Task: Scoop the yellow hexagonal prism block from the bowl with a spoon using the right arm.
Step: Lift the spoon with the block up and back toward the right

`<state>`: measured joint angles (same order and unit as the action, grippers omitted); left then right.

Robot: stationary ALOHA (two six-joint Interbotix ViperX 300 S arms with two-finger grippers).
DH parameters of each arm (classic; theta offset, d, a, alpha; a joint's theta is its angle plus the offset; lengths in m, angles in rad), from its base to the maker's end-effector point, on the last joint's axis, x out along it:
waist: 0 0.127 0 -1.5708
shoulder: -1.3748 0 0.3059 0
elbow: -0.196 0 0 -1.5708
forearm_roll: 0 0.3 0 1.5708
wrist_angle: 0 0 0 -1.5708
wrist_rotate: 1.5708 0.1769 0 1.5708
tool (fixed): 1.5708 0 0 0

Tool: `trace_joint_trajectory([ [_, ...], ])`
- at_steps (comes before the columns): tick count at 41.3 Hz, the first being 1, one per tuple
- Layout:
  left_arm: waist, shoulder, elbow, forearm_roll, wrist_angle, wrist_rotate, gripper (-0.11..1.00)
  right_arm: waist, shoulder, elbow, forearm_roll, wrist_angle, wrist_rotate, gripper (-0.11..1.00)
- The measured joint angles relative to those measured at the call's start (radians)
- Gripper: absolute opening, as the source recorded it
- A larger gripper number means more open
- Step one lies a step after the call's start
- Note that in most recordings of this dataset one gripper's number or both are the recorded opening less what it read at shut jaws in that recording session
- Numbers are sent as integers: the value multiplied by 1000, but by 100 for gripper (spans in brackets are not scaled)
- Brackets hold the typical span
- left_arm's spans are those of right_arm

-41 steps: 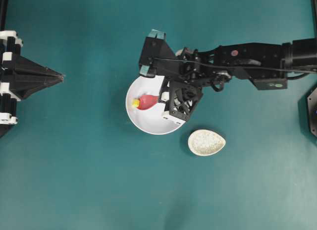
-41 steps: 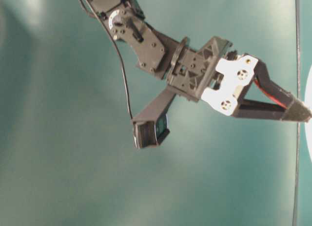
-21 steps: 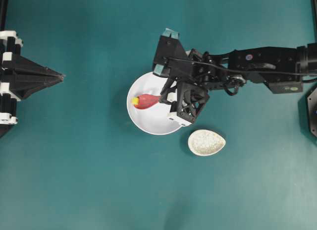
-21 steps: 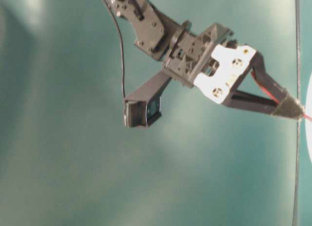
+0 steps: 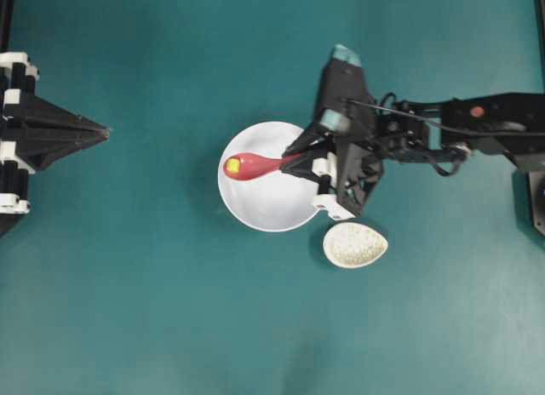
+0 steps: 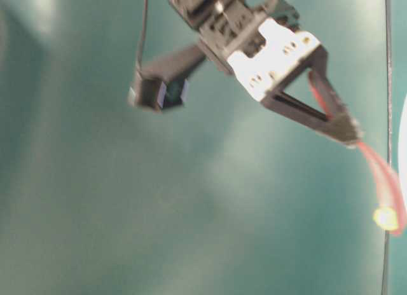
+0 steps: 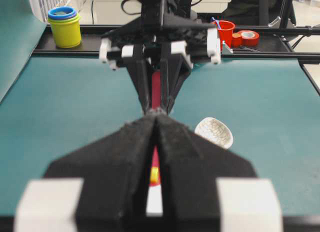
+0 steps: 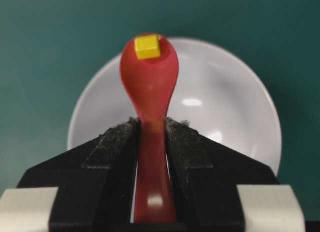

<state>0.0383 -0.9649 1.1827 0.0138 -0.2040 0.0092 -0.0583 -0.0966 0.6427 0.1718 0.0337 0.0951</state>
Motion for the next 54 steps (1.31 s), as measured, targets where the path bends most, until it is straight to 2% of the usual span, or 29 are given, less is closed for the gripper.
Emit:
trace_joint_trajectory([
  [7, 2, 0, 0, -2, 0, 0, 1, 11, -77, 86, -3, -155, -6, 23],
  [14, 2, -2, 0, 0, 0, 0, 0, 12, -143, 150, -9, -232, -8, 23],
  [27, 0, -2, 0, -2, 0, 0, 1, 12, -209, 202, -31, -245, -17, 23],
  [43, 2, -2, 0, 0, -2, -11, 0, 12, -212, 202, -32, -249, -54, 23],
  [54, 0, -3, 0, -2, -5, -11, 1, 12, -218, 202, -32, -253, -55, 23],
])
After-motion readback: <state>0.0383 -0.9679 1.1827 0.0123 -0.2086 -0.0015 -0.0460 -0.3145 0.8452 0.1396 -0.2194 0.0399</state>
